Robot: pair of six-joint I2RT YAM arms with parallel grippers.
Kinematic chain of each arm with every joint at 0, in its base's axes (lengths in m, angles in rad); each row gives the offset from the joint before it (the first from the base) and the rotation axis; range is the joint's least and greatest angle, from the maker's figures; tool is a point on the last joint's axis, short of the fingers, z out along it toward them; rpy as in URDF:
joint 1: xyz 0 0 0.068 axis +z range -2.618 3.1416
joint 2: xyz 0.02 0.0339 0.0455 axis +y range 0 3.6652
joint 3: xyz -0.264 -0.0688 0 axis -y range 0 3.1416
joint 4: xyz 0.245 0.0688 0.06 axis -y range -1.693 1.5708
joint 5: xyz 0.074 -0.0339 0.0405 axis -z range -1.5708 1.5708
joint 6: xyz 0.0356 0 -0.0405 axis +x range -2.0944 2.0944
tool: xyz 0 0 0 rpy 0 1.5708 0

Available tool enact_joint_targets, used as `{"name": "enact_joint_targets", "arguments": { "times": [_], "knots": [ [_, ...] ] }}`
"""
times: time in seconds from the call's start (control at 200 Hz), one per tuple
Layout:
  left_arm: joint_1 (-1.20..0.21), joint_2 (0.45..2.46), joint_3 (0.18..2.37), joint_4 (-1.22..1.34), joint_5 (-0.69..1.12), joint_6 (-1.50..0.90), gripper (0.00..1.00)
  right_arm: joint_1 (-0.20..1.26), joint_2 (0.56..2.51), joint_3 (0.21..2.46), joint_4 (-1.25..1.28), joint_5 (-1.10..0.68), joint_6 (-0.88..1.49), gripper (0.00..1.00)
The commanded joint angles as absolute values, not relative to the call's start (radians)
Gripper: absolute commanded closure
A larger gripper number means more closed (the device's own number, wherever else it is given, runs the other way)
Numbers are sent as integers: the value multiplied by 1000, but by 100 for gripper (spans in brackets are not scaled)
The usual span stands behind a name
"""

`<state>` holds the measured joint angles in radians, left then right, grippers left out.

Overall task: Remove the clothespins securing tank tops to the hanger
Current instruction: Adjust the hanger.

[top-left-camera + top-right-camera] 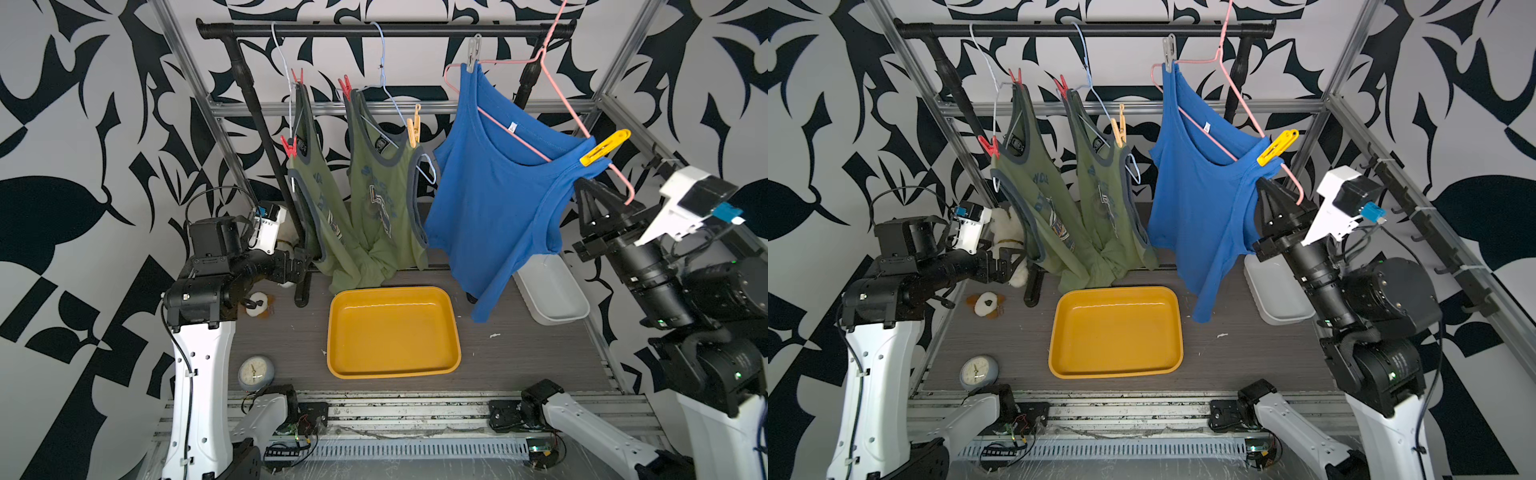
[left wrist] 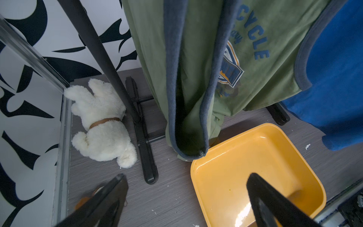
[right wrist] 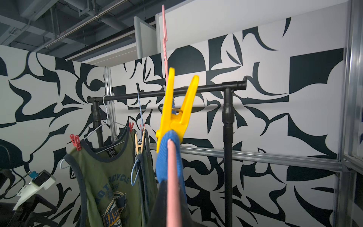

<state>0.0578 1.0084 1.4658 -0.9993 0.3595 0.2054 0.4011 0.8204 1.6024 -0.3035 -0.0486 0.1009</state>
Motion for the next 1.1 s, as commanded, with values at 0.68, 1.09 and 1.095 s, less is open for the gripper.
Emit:
{"name": "enact_joint_targets", "arguments": {
  "times": [0.68, 1.09, 1.095],
  "knots": [
    [56, 951, 1654, -1064, 620, 212, 1, 406, 675, 1707, -391, -150, 162, 100],
    [57, 993, 1831, -1056, 676, 150, 1, 406, 675, 1689, -399, -244, 215, 100],
    [57, 994, 1834, -1055, 677, 149, 1, 406, 676, 1689, -399, -245, 215, 100]
  ]
}}
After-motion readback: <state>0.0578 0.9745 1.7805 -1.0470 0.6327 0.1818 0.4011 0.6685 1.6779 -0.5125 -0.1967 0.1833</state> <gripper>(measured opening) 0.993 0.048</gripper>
